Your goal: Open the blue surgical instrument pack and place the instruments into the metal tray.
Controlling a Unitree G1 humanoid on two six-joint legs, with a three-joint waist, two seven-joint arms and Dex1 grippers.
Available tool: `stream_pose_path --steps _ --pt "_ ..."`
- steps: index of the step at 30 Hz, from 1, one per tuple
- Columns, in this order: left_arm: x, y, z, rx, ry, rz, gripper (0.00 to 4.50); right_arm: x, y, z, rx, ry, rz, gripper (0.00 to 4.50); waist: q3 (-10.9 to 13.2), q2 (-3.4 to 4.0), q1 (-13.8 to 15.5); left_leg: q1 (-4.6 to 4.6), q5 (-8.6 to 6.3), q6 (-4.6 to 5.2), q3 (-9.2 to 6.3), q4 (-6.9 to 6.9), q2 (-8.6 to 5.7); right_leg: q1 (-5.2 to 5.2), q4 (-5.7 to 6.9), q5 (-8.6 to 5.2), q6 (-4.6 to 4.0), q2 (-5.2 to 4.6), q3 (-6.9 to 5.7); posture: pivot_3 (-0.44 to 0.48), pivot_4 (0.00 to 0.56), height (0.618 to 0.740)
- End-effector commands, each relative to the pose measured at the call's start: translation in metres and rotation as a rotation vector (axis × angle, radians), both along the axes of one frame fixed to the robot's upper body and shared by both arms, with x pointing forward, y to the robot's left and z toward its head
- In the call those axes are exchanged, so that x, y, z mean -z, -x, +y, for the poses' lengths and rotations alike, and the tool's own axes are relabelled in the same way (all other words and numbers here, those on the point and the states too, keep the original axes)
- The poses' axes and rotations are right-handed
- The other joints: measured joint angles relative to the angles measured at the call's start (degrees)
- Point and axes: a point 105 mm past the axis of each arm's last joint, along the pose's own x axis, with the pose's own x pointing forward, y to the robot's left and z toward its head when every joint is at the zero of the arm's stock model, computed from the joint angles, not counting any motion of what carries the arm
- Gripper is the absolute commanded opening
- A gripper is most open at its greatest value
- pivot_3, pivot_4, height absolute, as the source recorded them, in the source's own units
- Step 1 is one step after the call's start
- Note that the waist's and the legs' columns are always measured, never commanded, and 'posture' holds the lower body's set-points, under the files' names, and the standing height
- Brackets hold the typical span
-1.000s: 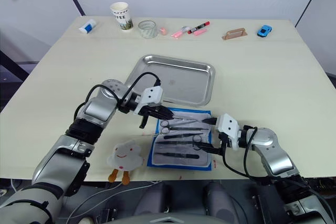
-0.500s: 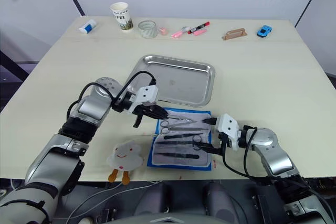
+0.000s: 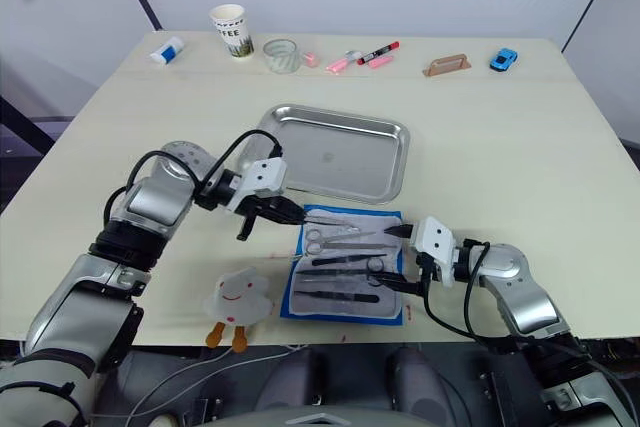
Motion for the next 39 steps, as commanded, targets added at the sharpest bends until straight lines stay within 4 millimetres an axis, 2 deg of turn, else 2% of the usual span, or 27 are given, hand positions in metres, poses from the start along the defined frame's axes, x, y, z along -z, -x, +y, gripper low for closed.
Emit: stream_pose_path --steps 1,21,30,35,39 --pt "-0.011 0.002 0.003 0.008 -0.002 -0.021 0.10 0.045 0.010 -0.013 0.049 0.147 0.139 4.50 0.00 0.00 0.00 0.00 0.00 0.00 0.00 0.00 0.00 0.00 0.00 0.00 0.00 0.00 0.00 0.000 0.150 0.728" --pt "-0.024 0.011 0.031 -0.048 0.060 -0.042 0.10 0.047 0.012 -0.013 0.043 0.150 0.140 4.50 -0.02 -0.04 -0.04 0.02 0.00 0.00 0.01 -0.02 0.02 0.00 0.01 -0.02 -0.03 0.00 0.00 0.000 0.150 0.728" --pt "-0.032 0.017 0.038 -0.038 0.085 -0.033 0.10 0.048 0.012 -0.012 0.041 0.149 0.139 4.50 -0.05 -0.07 -0.02 0.02 0.00 0.00 0.01 -0.02 0.02 0.00 0.01 -0.02 -0.03 0.00 0.00 0.000 0.150 0.728" --pt "-0.052 0.021 0.039 -0.036 0.191 -0.020 0.10 0.048 0.012 -0.012 0.041 0.148 0.141 4.50 -0.06 -0.09 0.00 0.02 0.00 0.00 0.01 -0.02 0.03 -0.01 0.01 -0.02 -0.04 0.00 -0.02 0.000 0.150 0.728" --pt "-0.075 0.013 0.035 -0.095 0.387 -0.080 0.10 0.048 0.013 -0.012 0.042 0.147 0.141 4.50 -0.07 -0.10 0.02 0.03 0.00 0.00 0.01 -0.02 0.03 0.00 0.01 -0.02 -0.04 0.00 -0.01 0.000 0.150 0.728"
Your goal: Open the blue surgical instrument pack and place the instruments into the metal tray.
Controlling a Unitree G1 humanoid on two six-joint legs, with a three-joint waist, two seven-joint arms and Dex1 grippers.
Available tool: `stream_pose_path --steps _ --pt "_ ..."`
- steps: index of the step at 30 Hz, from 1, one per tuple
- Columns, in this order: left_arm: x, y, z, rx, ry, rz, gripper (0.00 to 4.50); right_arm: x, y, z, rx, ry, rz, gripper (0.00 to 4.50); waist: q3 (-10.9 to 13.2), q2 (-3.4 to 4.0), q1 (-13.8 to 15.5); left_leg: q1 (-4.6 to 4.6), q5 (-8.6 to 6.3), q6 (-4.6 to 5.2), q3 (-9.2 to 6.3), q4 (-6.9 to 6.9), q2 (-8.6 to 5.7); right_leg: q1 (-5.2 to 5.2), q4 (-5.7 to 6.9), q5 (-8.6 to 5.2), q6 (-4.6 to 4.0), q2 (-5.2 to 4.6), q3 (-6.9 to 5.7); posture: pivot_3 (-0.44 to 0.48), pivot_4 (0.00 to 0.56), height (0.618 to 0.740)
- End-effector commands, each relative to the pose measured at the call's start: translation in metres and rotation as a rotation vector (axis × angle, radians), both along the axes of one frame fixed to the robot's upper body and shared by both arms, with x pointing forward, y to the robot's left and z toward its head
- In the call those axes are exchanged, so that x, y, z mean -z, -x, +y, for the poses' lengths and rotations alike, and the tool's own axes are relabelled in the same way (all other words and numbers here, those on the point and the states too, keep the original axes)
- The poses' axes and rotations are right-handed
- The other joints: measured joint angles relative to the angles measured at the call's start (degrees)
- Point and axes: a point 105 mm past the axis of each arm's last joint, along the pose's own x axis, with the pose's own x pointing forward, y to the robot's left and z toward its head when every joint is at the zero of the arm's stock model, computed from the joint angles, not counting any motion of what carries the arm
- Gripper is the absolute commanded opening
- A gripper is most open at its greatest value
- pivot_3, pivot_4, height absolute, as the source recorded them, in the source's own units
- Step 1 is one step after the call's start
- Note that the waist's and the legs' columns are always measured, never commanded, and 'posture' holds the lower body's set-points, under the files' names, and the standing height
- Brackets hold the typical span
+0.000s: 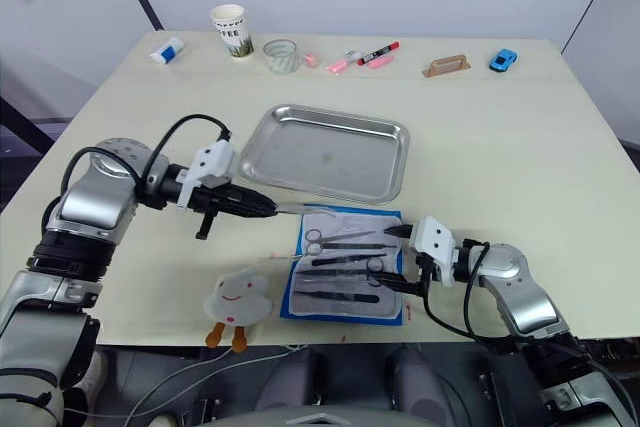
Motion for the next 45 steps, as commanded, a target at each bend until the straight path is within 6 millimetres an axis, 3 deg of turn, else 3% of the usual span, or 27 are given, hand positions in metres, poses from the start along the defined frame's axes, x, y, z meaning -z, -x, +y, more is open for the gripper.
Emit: stream_pose_path --steps 1,3,9,15,22,31,45 --pt "-0.033 -0.005 -0.004 -0.050 0.197 -0.069 0.10 0.048 0.013 -0.012 0.044 0.145 0.140 4.50 -0.02 -0.03 0.04 0.00 0.00 0.00 0.00 0.00 0.00 0.00 0.01 0.00 0.00 0.00 -0.01 0.000 0.150 0.728" --pt "-0.036 -0.008 -0.005 -0.092 0.244 -0.079 0.10 0.048 0.013 -0.012 0.046 0.144 0.139 4.50 -0.04 -0.06 0.01 0.00 0.00 0.00 -0.01 0.00 0.00 0.00 0.01 0.00 0.00 0.00 -0.01 0.000 0.150 0.728" --pt "-0.041 -0.043 -0.003 -0.423 0.316 -0.151 0.10 0.049 0.014 -0.010 0.042 0.140 0.141 4.50 -0.11 -0.16 -0.02 0.00 0.00 0.00 -0.02 0.00 0.00 0.01 0.01 0.00 0.00 0.00 -0.01 0.000 0.150 0.728" --pt "-0.028 -0.073 0.006 -0.764 0.287 -0.247 0.10 0.051 0.015 -0.009 0.037 0.143 0.142 4.50 -0.12 -0.17 -0.04 0.01 0.00 0.00 -0.02 -0.01 0.01 0.01 0.01 0.01 0.00 0.00 0.01 0.000 0.150 0.728" --pt "-0.020 -0.095 0.011 -1.022 0.229 -0.322 0.10 0.051 0.013 -0.008 0.036 0.143 0.137 4.50 -0.23 -0.28 0.05 0.09 0.00 -0.01 -0.03 -0.04 0.00 0.06 0.02 0.01 0.00 -0.01 0.01 0.000 0.150 0.728" --pt "0.009 -0.112 0.014 -1.211 0.144 -0.182 0.10 0.051 0.014 -0.007 0.043 0.138 0.134 4.50 -0.34 -0.40 -0.09 0.10 0.00 -0.01 -0.02 -0.06 0.00 0.06 0.01 0.01 0.00 0.00 0.02 0.000 0.150 0.728" --pt "0.025 -0.113 0.013 -1.221 0.078 -0.097 0.10 0.051 0.013 -0.006 0.047 0.132 0.132 4.50 -0.36 -0.43 -0.14 0.12 0.00 -0.02 -0.02 -0.10 0.00 0.06 0.02 0.01 -0.01 0.00 0.03 0.000 0.150 0.728"
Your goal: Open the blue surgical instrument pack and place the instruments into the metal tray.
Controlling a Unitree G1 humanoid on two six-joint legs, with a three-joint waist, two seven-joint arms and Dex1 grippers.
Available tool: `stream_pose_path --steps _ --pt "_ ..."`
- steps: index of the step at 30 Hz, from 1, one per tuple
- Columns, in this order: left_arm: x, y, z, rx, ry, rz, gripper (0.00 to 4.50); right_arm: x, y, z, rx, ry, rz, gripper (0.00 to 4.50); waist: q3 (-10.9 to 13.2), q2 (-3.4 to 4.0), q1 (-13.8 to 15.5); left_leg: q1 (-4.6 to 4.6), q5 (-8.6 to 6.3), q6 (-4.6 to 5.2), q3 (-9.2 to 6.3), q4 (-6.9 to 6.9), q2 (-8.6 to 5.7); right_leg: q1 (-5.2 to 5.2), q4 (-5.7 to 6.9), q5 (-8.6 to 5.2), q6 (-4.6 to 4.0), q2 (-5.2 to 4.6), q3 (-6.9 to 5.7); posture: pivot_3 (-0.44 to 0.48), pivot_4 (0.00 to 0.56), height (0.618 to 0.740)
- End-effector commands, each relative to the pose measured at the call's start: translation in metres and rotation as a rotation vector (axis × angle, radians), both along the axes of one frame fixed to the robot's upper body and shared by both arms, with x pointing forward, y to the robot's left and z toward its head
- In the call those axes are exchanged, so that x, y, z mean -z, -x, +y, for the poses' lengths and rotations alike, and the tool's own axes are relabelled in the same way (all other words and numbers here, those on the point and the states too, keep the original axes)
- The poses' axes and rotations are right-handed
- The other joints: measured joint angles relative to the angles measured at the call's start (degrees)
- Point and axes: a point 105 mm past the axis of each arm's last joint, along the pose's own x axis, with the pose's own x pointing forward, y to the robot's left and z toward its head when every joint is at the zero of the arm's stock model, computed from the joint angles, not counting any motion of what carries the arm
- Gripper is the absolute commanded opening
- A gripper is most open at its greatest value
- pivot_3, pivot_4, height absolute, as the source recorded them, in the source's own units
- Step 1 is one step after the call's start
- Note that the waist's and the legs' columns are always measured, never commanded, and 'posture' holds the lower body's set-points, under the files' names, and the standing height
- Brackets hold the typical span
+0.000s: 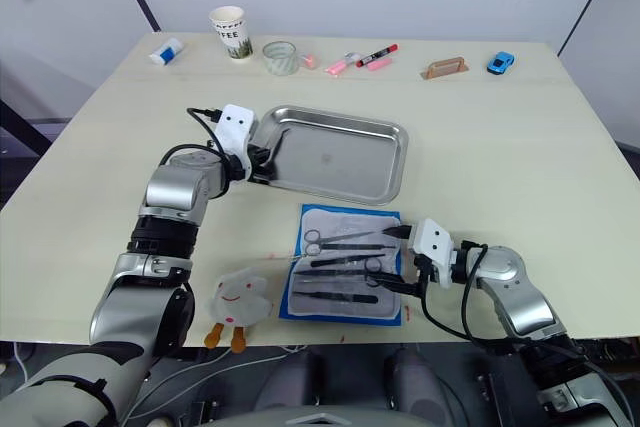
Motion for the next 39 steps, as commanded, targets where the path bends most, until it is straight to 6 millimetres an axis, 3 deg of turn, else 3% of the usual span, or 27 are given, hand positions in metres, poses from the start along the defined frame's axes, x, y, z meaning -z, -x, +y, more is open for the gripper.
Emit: stream_pose_path --steps 1,12,16,18,19,26,39 --pt "-0.010 -0.004 -0.002 0.008 0.004 -0.033 0.10 0.049 0.013 -0.009 0.040 0.145 0.139 4.50 0.00 0.00 0.00 0.00 0.00 0.00 0.00 0.00 0.00 0.00 0.00 0.00 0.00 0.00 0.00 0.000 0.150 0.728" --pt "-0.004 -0.006 0.006 -0.019 -0.005 -0.034 0.10 0.048 0.013 -0.009 0.044 0.147 0.137 4.50 -0.01 0.00 0.00 0.01 0.00 0.00 0.01 0.00 0.00 0.00 0.00 0.00 0.00 0.00 0.01 0.000 0.150 0.728" --pt "-0.005 -0.007 0.006 -0.023 -0.006 -0.042 1.47 0.048 0.013 -0.009 0.044 0.144 0.136 4.50 -0.02 -0.01 0.00 0.01 0.00 0.00 0.01 0.00 0.00 0.00 0.00 0.00 0.00 0.00 0.02 0.000 0.150 0.728" --pt "-0.005 -0.007 0.006 -0.022 -0.008 -0.045 2.45 0.048 0.013 -0.008 0.044 0.143 0.136 4.50 -0.01 -0.01 -0.09 0.02 0.00 0.00 0.02 -0.01 0.00 0.00 0.00 0.00 0.00 0.00 0.03 0.000 0.150 0.728" --pt "-0.005 -0.008 0.006 -0.024 -0.010 -0.048 2.57 0.048 0.013 -0.008 0.044 0.143 0.136 4.50 -0.01 -0.01 -0.17 0.02 0.00 0.00 0.02 -0.01 0.00 0.00 0.00 0.00 0.00 0.01 0.03 0.000 0.150 0.728" --pt "-0.012 -0.008 0.003 -0.014 -0.007 -0.077 2.57 0.048 0.013 -0.008 0.044 0.143 0.135 4.50 -0.01 -0.01 -0.21 0.03 0.00 0.00 0.02 -0.04 0.00 0.00 0.00 0.00 0.00 0.01 0.04 0.000 0.150 0.728" --pt "-0.057 -0.010 -0.015 0.065 0.045 -0.246 2.57 0.048 0.013 -0.007 0.043 0.139 0.135 4.50 -0.01 -0.01 -0.20 0.03 0.00 0.00 0.02 -0.03 0.00 0.00 0.00 0.00 0.00 0.01 0.05 0.000 0.150 0.728"
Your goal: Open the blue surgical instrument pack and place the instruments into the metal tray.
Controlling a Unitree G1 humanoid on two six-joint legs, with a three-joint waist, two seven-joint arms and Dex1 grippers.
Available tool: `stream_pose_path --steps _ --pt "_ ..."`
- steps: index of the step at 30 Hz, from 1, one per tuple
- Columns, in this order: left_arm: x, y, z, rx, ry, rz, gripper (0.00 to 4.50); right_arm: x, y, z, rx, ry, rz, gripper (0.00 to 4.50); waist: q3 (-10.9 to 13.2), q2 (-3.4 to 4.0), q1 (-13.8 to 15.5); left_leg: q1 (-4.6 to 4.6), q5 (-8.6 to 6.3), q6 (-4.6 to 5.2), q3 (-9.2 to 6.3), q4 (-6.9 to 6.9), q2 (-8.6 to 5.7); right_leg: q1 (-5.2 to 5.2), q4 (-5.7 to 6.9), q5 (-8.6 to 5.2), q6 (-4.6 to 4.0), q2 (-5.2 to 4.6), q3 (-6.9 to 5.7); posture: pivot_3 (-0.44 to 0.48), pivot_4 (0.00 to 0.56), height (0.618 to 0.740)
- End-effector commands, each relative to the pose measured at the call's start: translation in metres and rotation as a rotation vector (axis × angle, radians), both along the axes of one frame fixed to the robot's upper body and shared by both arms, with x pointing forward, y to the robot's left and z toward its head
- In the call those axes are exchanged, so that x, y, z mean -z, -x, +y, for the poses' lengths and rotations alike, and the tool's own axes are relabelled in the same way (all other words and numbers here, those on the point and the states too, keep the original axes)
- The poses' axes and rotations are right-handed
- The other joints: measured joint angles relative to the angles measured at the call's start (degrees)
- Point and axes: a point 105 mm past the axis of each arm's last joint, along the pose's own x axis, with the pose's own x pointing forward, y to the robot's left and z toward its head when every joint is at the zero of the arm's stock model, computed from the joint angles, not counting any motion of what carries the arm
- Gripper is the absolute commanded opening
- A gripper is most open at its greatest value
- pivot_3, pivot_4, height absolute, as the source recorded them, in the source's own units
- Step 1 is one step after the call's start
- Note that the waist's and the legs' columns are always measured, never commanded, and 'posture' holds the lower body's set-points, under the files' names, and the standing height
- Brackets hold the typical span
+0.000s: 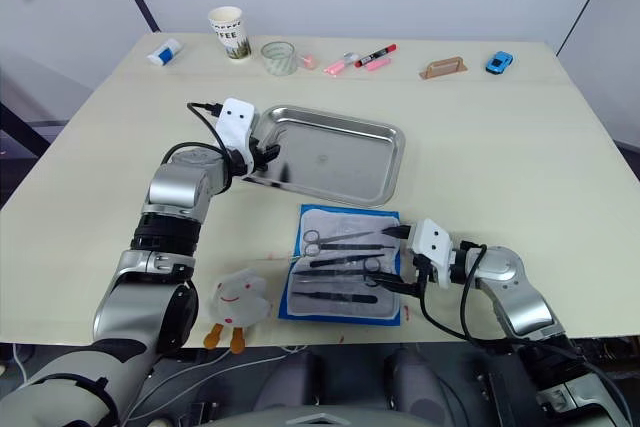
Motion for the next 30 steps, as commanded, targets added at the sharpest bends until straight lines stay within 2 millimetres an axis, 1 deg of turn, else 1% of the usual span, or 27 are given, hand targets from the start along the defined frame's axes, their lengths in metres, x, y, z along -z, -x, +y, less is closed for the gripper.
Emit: stream_pose_path --steps 1,7,10,13,16,19,21,22,24,29,30 --pt "-0.038 -0.002 -0.010 0.066 0.017 -0.155 2.57 0.048 0.013 -0.008 0.040 0.144 0.136 4.50 0.00 0.00 0.01 0.00 0.00 0.00 0.00 0.00 0.00 0.00 0.00 0.00 0.00 0.00 0.00 0.000 0.150 0.728" --pt "-0.052 0.009 -0.028 0.322 0.024 -0.279 2.57 0.048 0.013 -0.008 0.040 0.142 0.137 4.50 0.00 0.01 -0.03 0.01 0.00 -0.01 0.02 0.00 0.00 0.00 0.00 0.00 0.00 0.00 0.02 0.000 0.150 0.728" --pt "-0.056 0.023 -0.035 0.513 0.016 -0.320 2.57 0.048 0.013 -0.007 0.039 0.141 0.137 4.50 0.00 0.01 -0.03 0.02 0.00 -0.01 0.04 -0.01 0.00 0.00 0.00 0.00 -0.01 0.00 0.03 0.000 0.150 0.728" --pt "-0.054 0.039 -0.043 0.697 0.016 -0.318 2.57 0.048 0.012 -0.007 0.038 0.141 0.137 4.50 0.00 0.01 0.01 0.02 0.00 -0.01 0.04 -0.01 0.00 0.00 -0.01 -0.01 -0.02 0.00 0.02 0.000 0.150 0.728" --pt "-0.048 0.052 -0.049 0.815 0.027 -0.274 2.57 0.048 0.012 -0.007 0.038 0.141 0.137 4.50 0.00 0.01 0.07 0.01 0.00 0.00 0.05 -0.01 0.00 0.00 -0.01 -0.01 -0.02 0.01 0.01 0.000 0.150 0.728" --pt "-0.037 0.076 -0.062 0.996 0.055 -0.203 2.57 0.048 0.012 -0.007 0.040 0.142 0.136 4.50 0.01 0.02 -0.04 0.02 0.00 0.00 0.06 -0.01 0.00 0.00 -0.01 -0.02 -0.03 0.02 0.04 0.000 0.150 0.728" --pt "-0.026 0.087 -0.067 1.091 0.049 -0.146 2.05 0.048 0.012 -0.007 0.042 0.144 0.135 4.50 0.01 0.02 -0.02 0.02 0.00 0.01 0.03 -0.01 0.01 0.00 0.00 -0.02 -0.04 0.03 0.02 0.000 0.150 0.728" --pt "-0.022 0.091 -0.067 1.122 0.039 -0.122 1.86 0.048 0.011 -0.007 0.043 0.144 0.135 4.50 0.01 0.01 -0.02 0.02 0.00 0.01 0.05 -0.01 0.01 0.00 0.00 -0.02 -0.04 0.03 0.05 0.000 0.150 0.728" --pt "-0.012 0.098 -0.066 1.182 0.019 -0.061 1.86 0.048 0.011 -0.008 0.045 0.145 0.133 4.50 0.01 0.02 -0.03 0.02 0.00 0.01 0.04 -0.01 0.01 0.00 -0.01 -0.02 -0.04 0.04 0.04 0.000 0.150 0.728" --pt "0.004 0.107 -0.065 1.263 -0.007 0.038 1.86 0.048 0.011 -0.008 0.048 0.145 0.131 4.50 0.01 0.02 -0.02 0.02 -0.01 0.01 0.04 -0.01 0.01 0.00 -0.01 -0.03 -0.05 0.05 0.05 0.000 0.150 0.728" --pt "0.005 0.108 -0.066 1.270 -0.001 0.048 1.57 0.048 0.010 -0.008 0.048 0.145 0.130 4.50 0.01 0.02 -0.02 0.02 -0.01 0.01 0.05 -0.01 0.01 0.00 -0.01 -0.03 -0.05 0.05 0.05 0.000 0.150 0.728"
